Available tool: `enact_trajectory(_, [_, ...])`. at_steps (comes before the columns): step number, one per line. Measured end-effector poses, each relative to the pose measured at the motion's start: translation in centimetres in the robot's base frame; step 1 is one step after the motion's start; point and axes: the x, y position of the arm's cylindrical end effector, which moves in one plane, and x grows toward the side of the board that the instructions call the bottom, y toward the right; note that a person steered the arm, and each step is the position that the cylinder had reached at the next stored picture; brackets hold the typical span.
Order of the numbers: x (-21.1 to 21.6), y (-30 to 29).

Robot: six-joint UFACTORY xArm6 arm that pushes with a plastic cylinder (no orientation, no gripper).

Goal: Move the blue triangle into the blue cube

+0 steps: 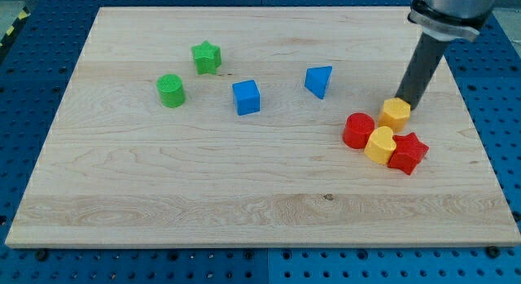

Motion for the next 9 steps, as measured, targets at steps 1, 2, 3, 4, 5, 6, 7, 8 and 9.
enact_trajectory(1, [2.2,-0.5])
enact_trajectory(2, [2.7,-0.9])
enact_trajectory(3, [1.9,-0.5])
enact_trajectory(4, [-2.8,-0.4])
enact_trajectory(5, [-4.5,-3.4])
enact_trajectory(6, [-3.6,-7.7])
enact_trajectory(7, [-3.9,-11.3])
enact_trajectory(8, [-5.5,-12.1])
enact_trajectory(9, [-9.0,-11.9])
